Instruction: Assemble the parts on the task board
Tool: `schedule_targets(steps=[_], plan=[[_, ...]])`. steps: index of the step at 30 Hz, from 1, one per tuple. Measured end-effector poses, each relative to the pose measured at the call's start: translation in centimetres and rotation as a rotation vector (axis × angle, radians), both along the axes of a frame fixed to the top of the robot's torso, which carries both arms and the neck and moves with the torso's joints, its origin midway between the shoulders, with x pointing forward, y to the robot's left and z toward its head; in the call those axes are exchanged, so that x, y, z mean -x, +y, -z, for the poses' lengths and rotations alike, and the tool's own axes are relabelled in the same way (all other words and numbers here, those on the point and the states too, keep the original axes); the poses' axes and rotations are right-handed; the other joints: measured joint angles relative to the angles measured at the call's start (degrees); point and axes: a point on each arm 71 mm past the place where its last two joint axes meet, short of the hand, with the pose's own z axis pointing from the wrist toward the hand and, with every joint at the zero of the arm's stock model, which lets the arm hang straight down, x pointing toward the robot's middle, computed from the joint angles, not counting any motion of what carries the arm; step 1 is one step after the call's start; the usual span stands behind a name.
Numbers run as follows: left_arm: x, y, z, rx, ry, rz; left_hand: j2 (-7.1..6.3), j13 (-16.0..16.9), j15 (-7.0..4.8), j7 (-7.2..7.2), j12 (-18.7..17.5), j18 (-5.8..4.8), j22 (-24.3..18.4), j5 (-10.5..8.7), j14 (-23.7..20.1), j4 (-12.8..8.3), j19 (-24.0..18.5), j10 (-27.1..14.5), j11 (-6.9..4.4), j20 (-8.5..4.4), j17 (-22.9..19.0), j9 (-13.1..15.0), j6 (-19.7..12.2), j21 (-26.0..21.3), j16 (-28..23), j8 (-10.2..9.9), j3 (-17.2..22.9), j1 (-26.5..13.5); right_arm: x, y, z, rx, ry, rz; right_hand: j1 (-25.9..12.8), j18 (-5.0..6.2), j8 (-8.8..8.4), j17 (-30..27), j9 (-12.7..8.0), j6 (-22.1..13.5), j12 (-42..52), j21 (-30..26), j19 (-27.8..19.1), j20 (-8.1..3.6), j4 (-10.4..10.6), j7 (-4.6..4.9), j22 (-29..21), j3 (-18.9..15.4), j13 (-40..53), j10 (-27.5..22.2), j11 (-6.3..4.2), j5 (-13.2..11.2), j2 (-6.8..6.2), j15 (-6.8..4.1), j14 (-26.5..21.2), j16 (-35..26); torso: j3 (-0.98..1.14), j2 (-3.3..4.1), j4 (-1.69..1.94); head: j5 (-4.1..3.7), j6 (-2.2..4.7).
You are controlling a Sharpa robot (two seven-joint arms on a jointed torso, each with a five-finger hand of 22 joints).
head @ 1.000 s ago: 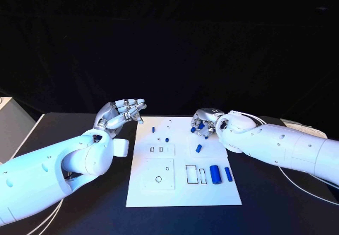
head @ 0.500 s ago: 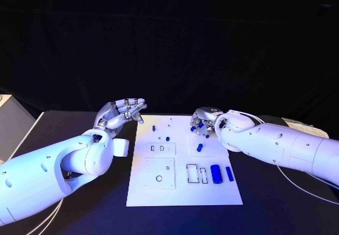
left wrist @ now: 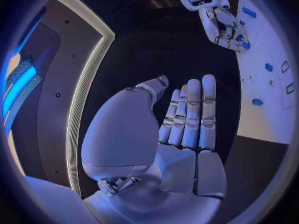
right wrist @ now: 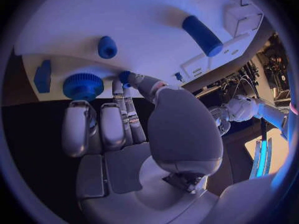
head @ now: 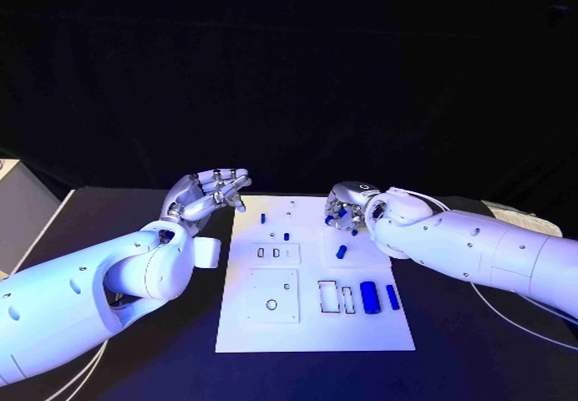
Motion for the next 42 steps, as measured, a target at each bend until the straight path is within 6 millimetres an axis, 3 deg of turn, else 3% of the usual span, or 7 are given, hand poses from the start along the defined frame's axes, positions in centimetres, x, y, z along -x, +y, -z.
schedule_targets(steps=[4, 11, 21, 30, 38, 42], plan=[[0.0, 0.0, 0.0, 0.000, 0.001, 0.000, 0.00, 0.0, 0.00, 0.00, 0.0, 0.00, 0.0, 0.00, 0.0, 0.0, 0.0, 0.0, 0.00, 0.00, 0.0, 0.0, 0.0, 0.0, 0.0, 0.0, 0.0, 0.0, 0.1, 0.0, 0.0, -0.004, -0.009, 0.002, 0.9, 0.00, 0.88, -0.1, 1.0, 0.7, 0.1, 0.0, 0.2, -0.61, -0.3, -0.31, 0.6, 0.9, 0.4, 1.0, -0.42, -1.7, 0.86, -0.28, 0.1, 0.3, -0.02, 0.03, -0.05, 0.07, 0.00], [-0.1, 0.2, 0.0, -0.003, 0.002, -0.004, 0.00, 0.0, 0.00, 0.00, 0.0, 0.00, 0.0, 0.00, 0.0, 0.0, 0.0, 0.0, 0.00, 0.00, 0.0, 0.0, 0.0, 0.0, 0.0, 0.0, 0.0, 0.0, 0.3, 0.1, -0.2, -0.022, -0.037, 0.005, 1.7, 0.00, 1.51, -0.1, 1.9, 0.7, -0.2, 0.5, 0.4, -0.81, -1.2, -0.29, 1.4, 1.8, 0.4, 1.0, -0.44, -2.1, 1.72, -0.69, 0.1, 0.6, -0.02, 0.13, -0.09, 0.20, 0.27], [-0.1, 0.3, 0.0, -0.004, 0.003, -0.009, 0.00, 0.0, 0.00, 0.21, 0.0, 0.00, 0.2, 0.00, 0.0, -0.1, 0.0, -0.2, 0.20, 0.00, 0.0, 0.0, -0.2, 0.2, 0.0, 0.0, 0.1, 0.0, 0.6, 0.9, -1.2, -0.075, -0.114, 0.007, 2.0, 0.00, 1.51, -0.2, 2.2, 0.8, -0.7, 0.7, 0.6, -1.02, -1.5, -0.42, 1.8, 2.1, 0.4, 1.0, -0.47, -1.9, 1.94, -0.68, 0.1, 0.6, -0.13, 0.22, -0.11, 0.36, 0.80], [-0.2, 0.5, 0.0, -0.006, 0.003, -0.013, 0.00, 0.0, 0.00, 0.21, 0.0, 0.00, 0.1, 0.00, 0.0, -0.2, 0.0, -0.2, 0.20, 0.00, 0.0, 0.0, -0.2, 0.2, 0.0, 0.0, 0.2, 0.0, 0.4, 3.1, -2.0, -0.106, -0.178, 0.012, 2.0, 0.00, 1.51, -0.1, 2.4, 0.8, -0.5, 0.7, 0.6, -1.02, -1.6, -0.42, 2.1, 2.2, 0.4, 1.0, -0.49, -1.9, 1.94, -0.68, 0.1, 0.8, -0.16, 0.36, -0.07, 0.32, 1.32], [0.0, 0.3, 0.0, -0.003, 0.002, -0.007, 0.00, 0.0, 0.00, 0.21, 0.0, -0.01, 0.1, 0.00, 0.0, -0.2, 0.0, -0.2, 0.20, 0.01, 0.0, 0.0, -0.2, 0.2, 0.0, 0.0, 0.2, 0.0, -0.1, 4.7, -2.4, -0.113, -0.210, 0.022, 2.0, 0.00, 1.50, 0.0, 2.4, 0.8, -0.5, 0.9, 0.6, -1.01, -1.8, -0.42, 2.3, 2.1, 0.4, 1.3, -0.29, -1.9, 1.94, -0.68, 0.1, 0.8, -0.30, 0.57, 0.07, 0.30, 1.44], [0.1, 0.2, -0.2, -0.001, 0.000, -0.004, 0.00, 0.0, 0.00, 0.21, 0.0, -0.01, 0.2, 0.00, 0.0, -0.2, 0.0, -0.4, -0.01, 0.00, -0.1, 0.0, -0.2, 0.5, 0.2, 0.0, 0.2, 0.0, -0.3, 5.2, -2.5, -0.114, -0.218, 0.029, 2.0, 0.00, 1.50, 0.0, 2.5, 0.8, -0.5, 0.9, 0.8, -1.22, -1.8, -0.41, 2.4, 2.0, 0.4, 1.3, -0.29, -1.9, 1.94, -0.68, 0.1, 0.8, -0.49, 0.72, 0.21, 0.40, 1.44]])
